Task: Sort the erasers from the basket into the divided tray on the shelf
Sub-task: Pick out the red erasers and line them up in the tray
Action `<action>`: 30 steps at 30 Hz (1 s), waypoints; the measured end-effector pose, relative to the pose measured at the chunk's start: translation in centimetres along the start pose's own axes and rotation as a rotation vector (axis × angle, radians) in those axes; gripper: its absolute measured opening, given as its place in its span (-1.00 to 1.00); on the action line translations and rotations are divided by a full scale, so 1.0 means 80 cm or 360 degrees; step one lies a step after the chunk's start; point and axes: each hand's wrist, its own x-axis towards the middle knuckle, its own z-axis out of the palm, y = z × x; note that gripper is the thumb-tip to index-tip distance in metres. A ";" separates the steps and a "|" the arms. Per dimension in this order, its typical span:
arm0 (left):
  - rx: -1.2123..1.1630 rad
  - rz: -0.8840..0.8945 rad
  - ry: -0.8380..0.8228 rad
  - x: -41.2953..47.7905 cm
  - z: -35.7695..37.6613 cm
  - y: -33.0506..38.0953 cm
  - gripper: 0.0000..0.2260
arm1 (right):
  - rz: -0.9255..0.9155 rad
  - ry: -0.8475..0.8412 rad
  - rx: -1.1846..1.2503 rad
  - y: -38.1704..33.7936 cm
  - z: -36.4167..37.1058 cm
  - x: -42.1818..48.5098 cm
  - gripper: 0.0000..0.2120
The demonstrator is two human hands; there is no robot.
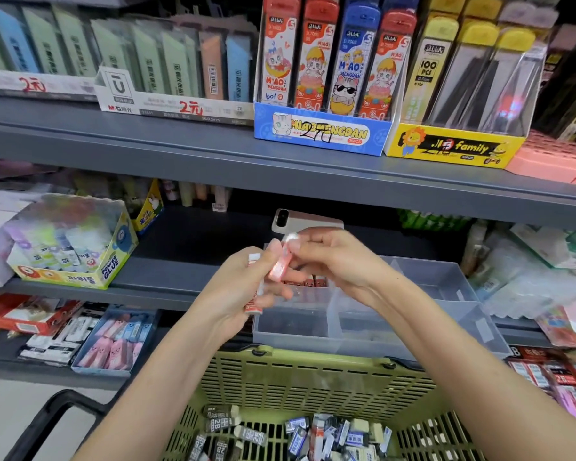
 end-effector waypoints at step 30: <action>-0.0182 0.0224 0.0126 -0.015 -0.049 -0.021 -0.74 | 0.0222 0.0466 -0.2000 0.016 0.017 0.025 -0.79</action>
